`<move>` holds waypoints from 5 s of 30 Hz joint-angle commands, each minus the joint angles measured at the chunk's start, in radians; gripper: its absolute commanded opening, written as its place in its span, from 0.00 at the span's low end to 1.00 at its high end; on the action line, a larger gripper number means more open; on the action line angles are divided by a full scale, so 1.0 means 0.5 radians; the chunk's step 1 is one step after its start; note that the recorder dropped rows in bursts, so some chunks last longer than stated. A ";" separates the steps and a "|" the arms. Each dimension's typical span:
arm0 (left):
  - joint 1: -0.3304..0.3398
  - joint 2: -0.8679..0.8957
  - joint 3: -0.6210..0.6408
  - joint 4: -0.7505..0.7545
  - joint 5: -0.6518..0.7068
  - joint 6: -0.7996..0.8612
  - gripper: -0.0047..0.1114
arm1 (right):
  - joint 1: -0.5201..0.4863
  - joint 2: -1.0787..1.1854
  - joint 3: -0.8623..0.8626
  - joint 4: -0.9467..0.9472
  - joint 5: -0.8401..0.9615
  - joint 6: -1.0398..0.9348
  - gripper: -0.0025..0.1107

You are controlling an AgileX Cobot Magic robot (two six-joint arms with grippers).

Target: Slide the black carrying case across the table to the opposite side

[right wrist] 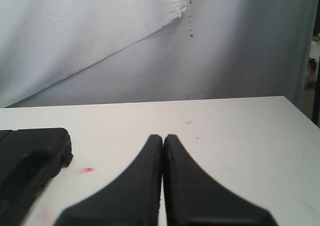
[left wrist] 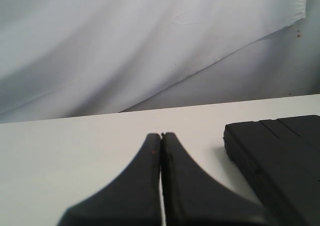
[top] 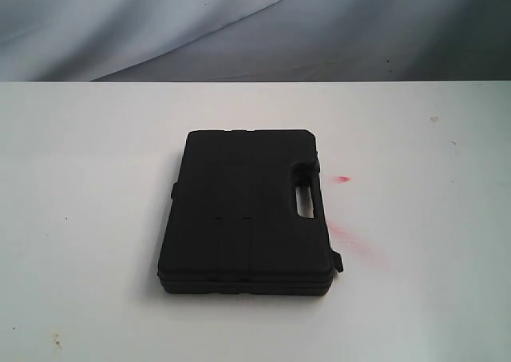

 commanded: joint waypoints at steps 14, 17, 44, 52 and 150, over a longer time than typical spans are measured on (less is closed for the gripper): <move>0.005 -0.008 0.009 -0.011 0.002 -0.020 0.04 | -0.009 -0.013 0.008 -0.019 -0.007 -0.004 0.02; 0.005 -0.008 0.009 0.000 0.002 -0.011 0.04 | -0.009 -0.013 0.008 -0.019 -0.007 -0.004 0.02; 0.096 -0.008 0.009 0.000 0.002 -0.010 0.04 | -0.009 -0.013 0.008 -0.019 -0.007 -0.004 0.02; 0.096 -0.008 0.009 0.000 0.002 -0.015 0.04 | -0.009 -0.013 0.008 -0.019 -0.007 -0.004 0.02; 0.096 -0.008 0.009 0.000 0.002 -0.012 0.04 | 0.995 3.645 -2.903 0.116 1.712 0.403 0.02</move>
